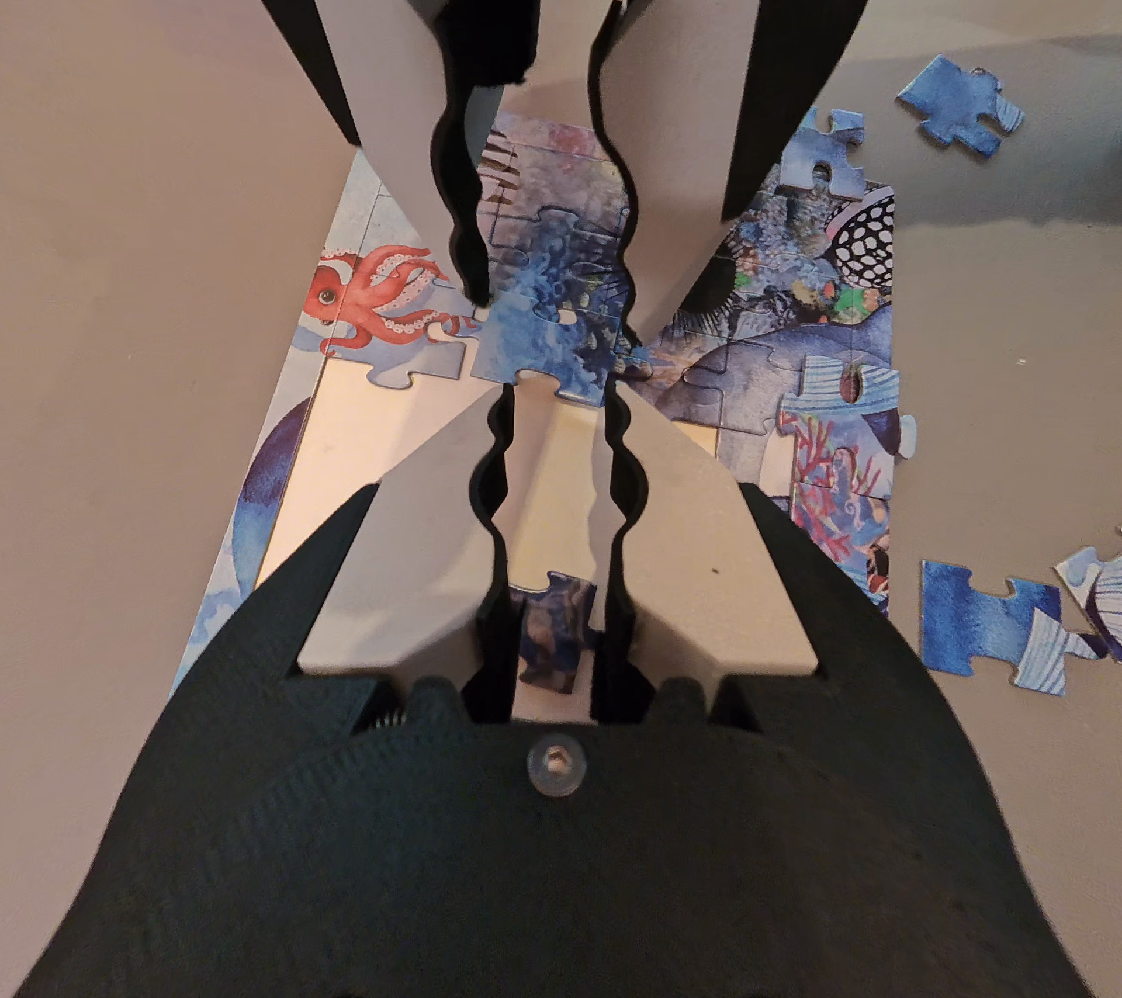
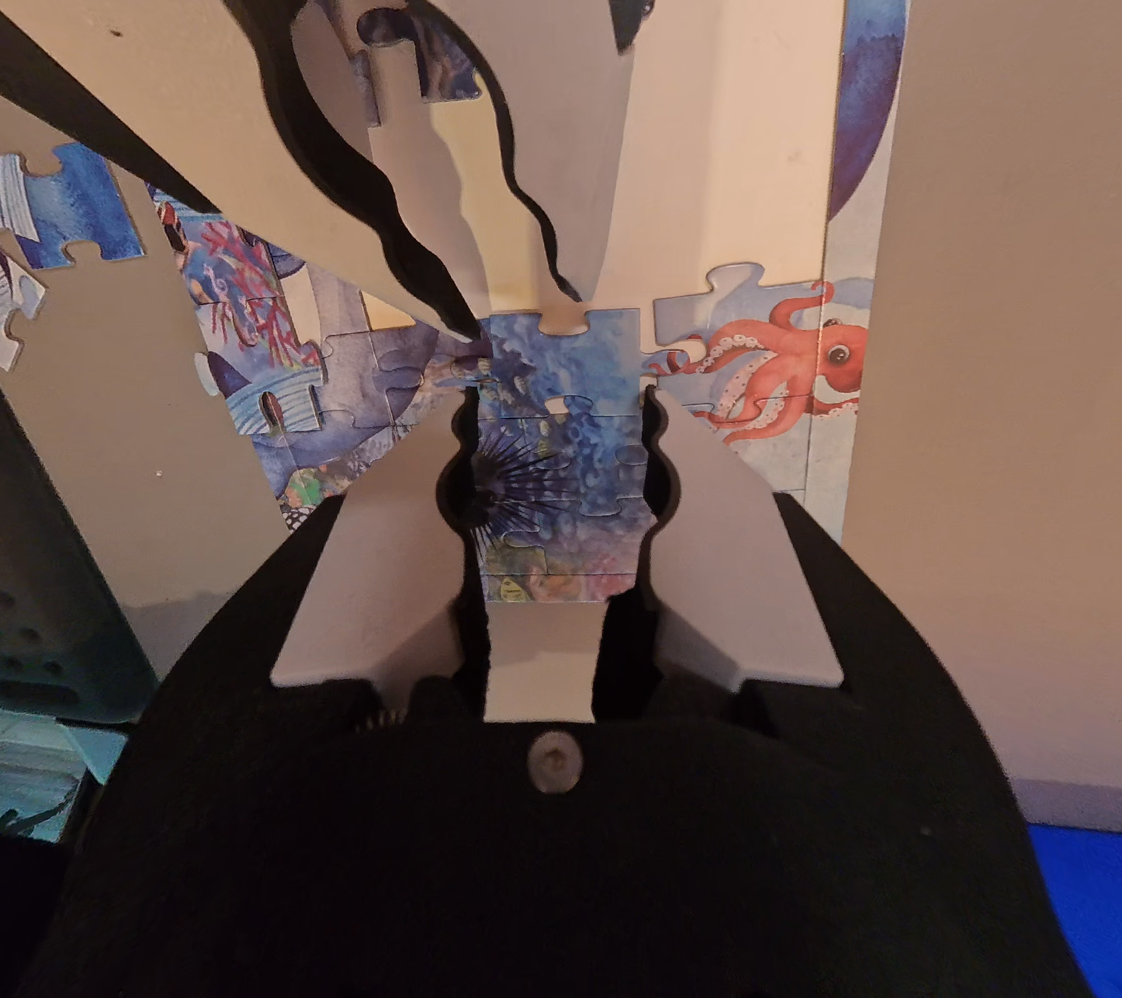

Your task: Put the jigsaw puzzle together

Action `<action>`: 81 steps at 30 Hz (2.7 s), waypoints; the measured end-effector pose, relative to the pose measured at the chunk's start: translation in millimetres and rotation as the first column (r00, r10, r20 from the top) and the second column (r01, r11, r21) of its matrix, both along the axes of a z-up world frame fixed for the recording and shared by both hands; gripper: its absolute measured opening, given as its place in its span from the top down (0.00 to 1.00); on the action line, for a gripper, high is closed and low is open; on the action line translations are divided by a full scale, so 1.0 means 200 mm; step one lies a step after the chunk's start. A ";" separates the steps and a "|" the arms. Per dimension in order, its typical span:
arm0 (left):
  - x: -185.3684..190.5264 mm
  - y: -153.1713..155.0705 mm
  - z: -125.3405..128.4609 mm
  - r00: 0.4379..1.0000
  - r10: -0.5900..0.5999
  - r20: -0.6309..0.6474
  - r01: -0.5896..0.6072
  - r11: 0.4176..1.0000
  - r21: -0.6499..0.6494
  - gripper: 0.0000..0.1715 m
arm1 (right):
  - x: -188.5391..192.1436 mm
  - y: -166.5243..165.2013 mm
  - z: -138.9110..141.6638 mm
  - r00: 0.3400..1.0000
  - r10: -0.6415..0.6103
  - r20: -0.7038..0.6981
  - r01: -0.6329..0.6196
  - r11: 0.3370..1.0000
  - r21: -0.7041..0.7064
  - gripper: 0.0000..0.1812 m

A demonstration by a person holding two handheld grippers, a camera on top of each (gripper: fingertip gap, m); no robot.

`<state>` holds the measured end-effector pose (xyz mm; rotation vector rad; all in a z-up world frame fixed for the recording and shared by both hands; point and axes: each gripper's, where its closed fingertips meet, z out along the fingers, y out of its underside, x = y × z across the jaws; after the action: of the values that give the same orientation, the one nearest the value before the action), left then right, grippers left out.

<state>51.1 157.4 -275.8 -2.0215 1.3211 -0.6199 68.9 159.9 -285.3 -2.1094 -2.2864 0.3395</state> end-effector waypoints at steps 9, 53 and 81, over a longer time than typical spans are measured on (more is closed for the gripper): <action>-0.01 -0.02 -0.01 0.999 -0.019 -0.030 0.019 1.000 0.005 0.83 | 0.03 -0.03 0.00 0.994 -0.051 -0.100 0.059 0.995 0.080 0.70; 0.03 -0.09 -0.04 0.995 -0.062 -0.076 0.066 0.997 0.045 0.84 | -0.02 0.03 -0.01 0.939 -0.201 -0.280 0.232 0.969 0.082 1.00; 0.02 -0.08 -0.03 0.993 -0.043 -0.106 0.052 0.996 0.078 0.82 | 0.03 0.00 0.00 0.915 -0.247 -0.319 0.290 0.952 0.097 0.96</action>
<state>55.4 140.5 -282.3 -1.9853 1.4359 -0.4795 74.9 160.6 -285.1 -2.0933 -1.7712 0.4418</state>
